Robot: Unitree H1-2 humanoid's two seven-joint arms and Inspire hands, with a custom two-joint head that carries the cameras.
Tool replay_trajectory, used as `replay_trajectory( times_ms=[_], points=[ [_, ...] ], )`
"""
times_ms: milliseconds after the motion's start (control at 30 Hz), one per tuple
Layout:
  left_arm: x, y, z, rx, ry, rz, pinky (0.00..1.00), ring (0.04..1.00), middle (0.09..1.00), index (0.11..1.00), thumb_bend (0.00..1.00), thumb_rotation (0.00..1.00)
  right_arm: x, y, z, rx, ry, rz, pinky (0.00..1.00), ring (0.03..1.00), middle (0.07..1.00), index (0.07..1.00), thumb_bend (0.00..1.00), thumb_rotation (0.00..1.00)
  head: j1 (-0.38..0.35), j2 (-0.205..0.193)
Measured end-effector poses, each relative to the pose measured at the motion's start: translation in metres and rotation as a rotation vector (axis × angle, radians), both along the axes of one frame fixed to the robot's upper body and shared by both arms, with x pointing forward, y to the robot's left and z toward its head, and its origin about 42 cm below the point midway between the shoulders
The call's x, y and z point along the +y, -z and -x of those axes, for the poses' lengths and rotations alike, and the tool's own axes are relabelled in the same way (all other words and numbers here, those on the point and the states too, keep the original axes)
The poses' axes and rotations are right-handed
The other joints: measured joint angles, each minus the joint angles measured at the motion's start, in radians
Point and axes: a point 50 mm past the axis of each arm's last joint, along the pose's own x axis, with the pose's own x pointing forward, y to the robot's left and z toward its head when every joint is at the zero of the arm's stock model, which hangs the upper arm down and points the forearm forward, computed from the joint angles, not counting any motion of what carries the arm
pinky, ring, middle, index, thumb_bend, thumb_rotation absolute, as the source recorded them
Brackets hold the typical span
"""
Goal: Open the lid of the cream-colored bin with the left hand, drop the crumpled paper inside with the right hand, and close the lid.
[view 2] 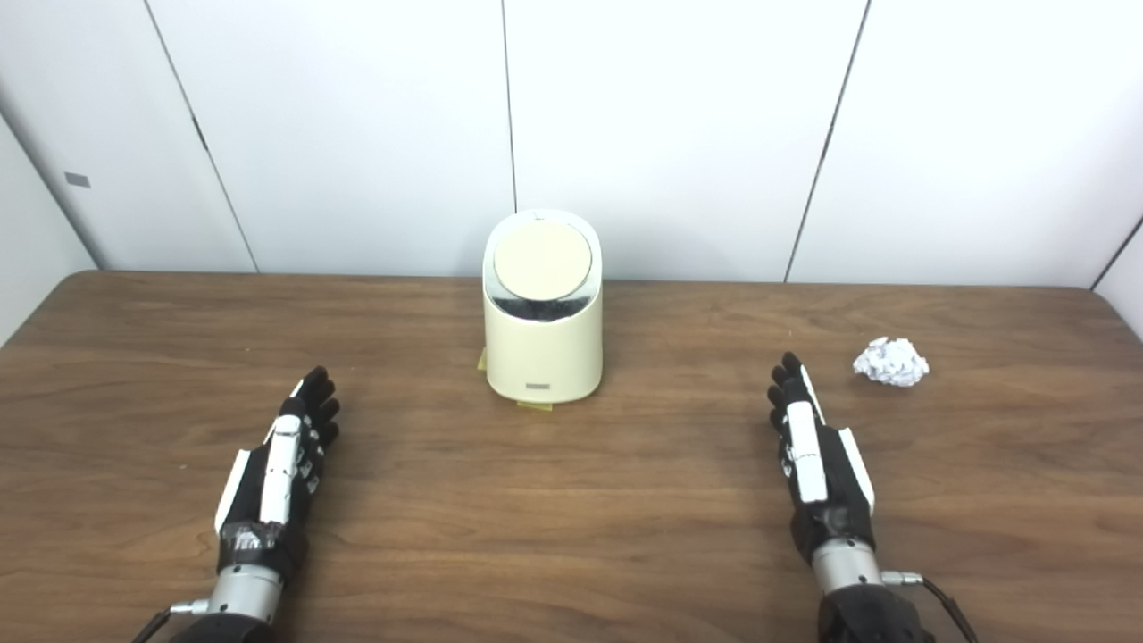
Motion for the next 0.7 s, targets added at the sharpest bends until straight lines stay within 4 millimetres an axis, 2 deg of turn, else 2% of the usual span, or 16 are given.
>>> replay_trajectory(
  times_ms=[567, 700],
  points=[
    [-0.0010, 0.0001, 0.0000, 0.001, 0.004, -0.005, 1.00, 0.973, 0.977, 0.988, 0.43, 0.98, 0.0001, -0.0003, 0.0002, 0.002, 0.001, -0.026, 1.00, 0.988, 0.997, 1.000, 0.54, 1.00, 0.017, -0.006],
    [-0.0014, -0.0001, 0.0000, 0.000, 0.005, -0.006, 1.00, 0.984, 0.982, 0.995, 0.43, 0.98, -0.0001, -0.0004, 0.0002, 0.004, 0.001, -0.028, 1.00, 0.985, 0.993, 1.000, 0.57, 0.98, 0.018, -0.011]
  ],
)
